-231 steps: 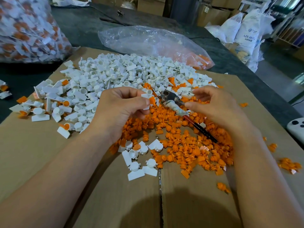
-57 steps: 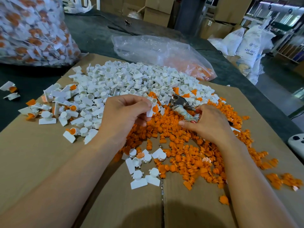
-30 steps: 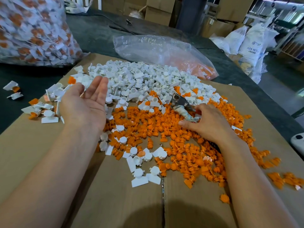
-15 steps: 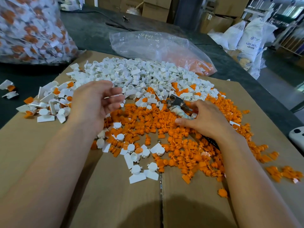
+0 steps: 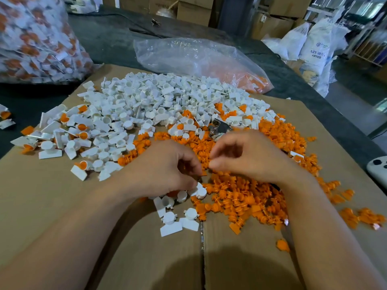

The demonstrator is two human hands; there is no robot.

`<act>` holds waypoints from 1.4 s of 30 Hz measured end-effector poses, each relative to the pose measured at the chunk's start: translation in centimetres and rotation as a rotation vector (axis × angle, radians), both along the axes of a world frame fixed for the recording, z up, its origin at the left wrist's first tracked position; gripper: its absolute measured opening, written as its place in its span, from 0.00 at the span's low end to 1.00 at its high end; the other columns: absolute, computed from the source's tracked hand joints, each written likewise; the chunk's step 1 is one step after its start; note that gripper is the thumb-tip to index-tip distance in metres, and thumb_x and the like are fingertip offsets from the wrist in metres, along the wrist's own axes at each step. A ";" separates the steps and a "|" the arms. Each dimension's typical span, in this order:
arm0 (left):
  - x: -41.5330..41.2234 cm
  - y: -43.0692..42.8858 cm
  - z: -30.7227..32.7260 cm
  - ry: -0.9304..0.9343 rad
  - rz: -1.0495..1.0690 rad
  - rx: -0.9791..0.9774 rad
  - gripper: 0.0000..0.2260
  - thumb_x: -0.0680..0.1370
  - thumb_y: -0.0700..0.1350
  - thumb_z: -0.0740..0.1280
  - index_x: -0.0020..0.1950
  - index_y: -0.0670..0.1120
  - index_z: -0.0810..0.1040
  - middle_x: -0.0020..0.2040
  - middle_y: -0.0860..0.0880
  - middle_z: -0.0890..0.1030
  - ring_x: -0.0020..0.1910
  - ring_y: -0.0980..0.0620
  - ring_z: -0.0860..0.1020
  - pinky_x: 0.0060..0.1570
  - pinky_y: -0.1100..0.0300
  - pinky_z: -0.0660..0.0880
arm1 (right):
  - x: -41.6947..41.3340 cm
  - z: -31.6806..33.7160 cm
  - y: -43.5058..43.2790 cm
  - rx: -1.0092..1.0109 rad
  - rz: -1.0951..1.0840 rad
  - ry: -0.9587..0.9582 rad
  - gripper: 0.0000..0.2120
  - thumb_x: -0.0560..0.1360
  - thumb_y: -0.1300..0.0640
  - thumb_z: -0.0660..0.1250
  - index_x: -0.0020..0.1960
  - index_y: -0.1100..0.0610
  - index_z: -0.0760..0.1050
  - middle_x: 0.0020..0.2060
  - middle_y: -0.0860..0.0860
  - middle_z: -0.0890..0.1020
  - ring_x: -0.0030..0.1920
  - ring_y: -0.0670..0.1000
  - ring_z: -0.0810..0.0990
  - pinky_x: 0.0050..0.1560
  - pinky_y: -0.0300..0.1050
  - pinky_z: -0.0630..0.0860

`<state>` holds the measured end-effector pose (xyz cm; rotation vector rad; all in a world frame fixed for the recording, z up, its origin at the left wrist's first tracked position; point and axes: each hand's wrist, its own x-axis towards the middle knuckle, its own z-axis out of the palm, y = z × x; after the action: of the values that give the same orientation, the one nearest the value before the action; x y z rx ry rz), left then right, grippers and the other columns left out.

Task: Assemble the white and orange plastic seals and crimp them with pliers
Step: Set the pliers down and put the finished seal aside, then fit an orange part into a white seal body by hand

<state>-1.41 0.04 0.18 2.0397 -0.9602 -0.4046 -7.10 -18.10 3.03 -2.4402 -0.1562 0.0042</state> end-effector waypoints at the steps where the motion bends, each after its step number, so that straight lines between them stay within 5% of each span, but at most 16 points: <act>1: 0.0 0.0 0.0 -0.014 0.001 0.001 0.10 0.67 0.39 0.76 0.34 0.54 0.80 0.32 0.59 0.80 0.30 0.63 0.77 0.30 0.72 0.71 | -0.1 -0.1 0.5 -0.013 0.075 0.064 0.07 0.65 0.54 0.75 0.39 0.47 0.78 0.33 0.43 0.77 0.34 0.38 0.74 0.34 0.30 0.69; 8: 0.1 0.0 0.2 -0.020 0.071 -0.059 0.11 0.68 0.37 0.74 0.32 0.52 0.79 0.31 0.61 0.79 0.30 0.62 0.76 0.31 0.72 0.70 | -0.1 -0.6 1.7 -0.170 0.235 0.196 0.12 0.64 0.54 0.77 0.46 0.49 0.81 0.37 0.41 0.73 0.39 0.39 0.71 0.38 0.34 0.69; 15: 0.4 0.0 0.3 0.033 0.229 -0.241 0.08 0.69 0.36 0.73 0.34 0.48 0.81 0.33 0.53 0.81 0.33 0.61 0.77 0.36 0.71 0.72 | 0.1 -1.1 1.8 -0.195 0.249 0.195 0.07 0.69 0.54 0.73 0.47 0.53 0.82 0.39 0.42 0.74 0.41 0.40 0.72 0.43 0.36 0.70; 27: 0.5 0.1 0.4 0.111 0.267 -0.296 0.08 0.69 0.35 0.72 0.35 0.48 0.81 0.31 0.57 0.81 0.31 0.61 0.76 0.37 0.68 0.74 | 0.1 -1.1 2.0 -0.225 0.255 0.127 0.09 0.70 0.54 0.72 0.49 0.54 0.81 0.40 0.41 0.73 0.40 0.39 0.71 0.43 0.33 0.68; 33: 0.5 0.2 0.5 0.187 0.261 -0.351 0.13 0.68 0.32 0.72 0.41 0.51 0.81 0.38 0.52 0.83 0.37 0.58 0.80 0.40 0.67 0.77 | 0.2 -0.4 1.0 0.159 -0.093 -0.033 0.04 0.74 0.57 0.66 0.43 0.49 0.77 0.36 0.43 0.79 0.36 0.38 0.76 0.41 0.33 0.72; 37: 0.3 0.0 0.5 0.246 0.220 -0.373 0.16 0.65 0.32 0.74 0.43 0.52 0.80 0.39 0.52 0.82 0.37 0.57 0.80 0.40 0.66 0.78 | 0.3 -0.4 1.3 0.538 -0.185 0.079 0.06 0.76 0.61 0.62 0.45 0.56 0.77 0.33 0.47 0.79 0.32 0.41 0.76 0.34 0.34 0.73; 42: 0.1 -0.2 0.5 0.207 0.251 -0.412 0.06 0.67 0.38 0.74 0.36 0.48 0.80 0.31 0.51 0.81 0.31 0.56 0.77 0.35 0.62 0.76 | 0.4 -0.7 1.9 0.590 -0.139 0.126 0.06 0.76 0.61 0.61 0.44 0.56 0.77 0.29 0.45 0.80 0.31 0.41 0.77 0.32 0.33 0.73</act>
<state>-1.30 -0.15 0.65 1.6773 -0.5934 -0.2514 -6.73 -16.18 2.34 -1.8503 0.0637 0.0445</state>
